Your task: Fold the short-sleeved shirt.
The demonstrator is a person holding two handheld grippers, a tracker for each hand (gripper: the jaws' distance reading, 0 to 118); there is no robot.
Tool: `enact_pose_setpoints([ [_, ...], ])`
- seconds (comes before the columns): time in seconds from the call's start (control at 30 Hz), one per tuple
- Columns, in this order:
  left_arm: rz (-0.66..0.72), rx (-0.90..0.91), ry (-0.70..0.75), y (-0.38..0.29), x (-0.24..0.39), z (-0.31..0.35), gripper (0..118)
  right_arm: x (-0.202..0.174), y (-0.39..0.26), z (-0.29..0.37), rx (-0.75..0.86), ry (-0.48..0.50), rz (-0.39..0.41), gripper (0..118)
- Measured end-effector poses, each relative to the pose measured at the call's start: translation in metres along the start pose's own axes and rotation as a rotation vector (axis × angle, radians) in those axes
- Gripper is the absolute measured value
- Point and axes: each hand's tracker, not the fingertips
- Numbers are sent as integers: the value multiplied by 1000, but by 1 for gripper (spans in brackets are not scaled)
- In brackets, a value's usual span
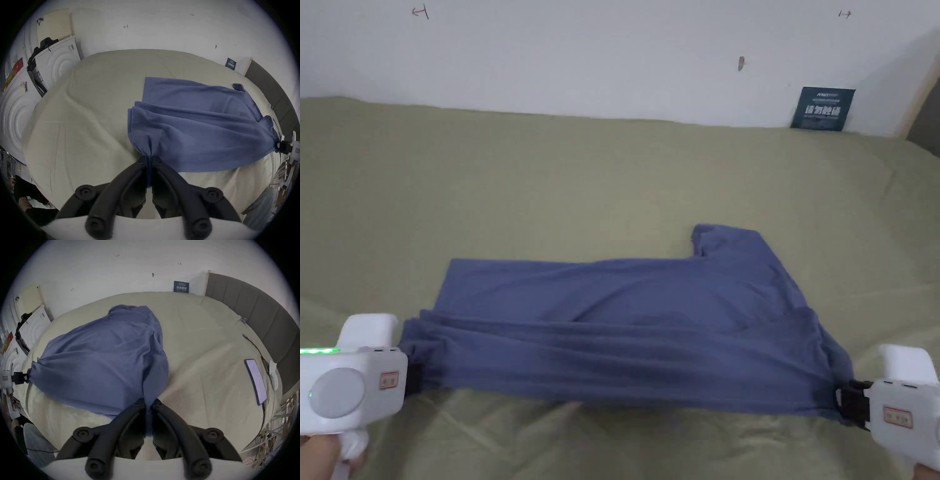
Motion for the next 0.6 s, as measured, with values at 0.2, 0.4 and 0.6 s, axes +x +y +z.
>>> enact_pose_setpoints([
  [0.2, 21, -21, -24, -52, -19, 40, 6, -4, -52, 45, -8, 23, 7, 8],
  [0.4, 37, -62, -33, -87, -36, 53, 6, -8, -94, 61, -48, 38, -10, 8],
  [0.6, 46, -75, -56, -92, -38, 43, 27, -12, -94, 50, -81, 10, -16, 37],
])
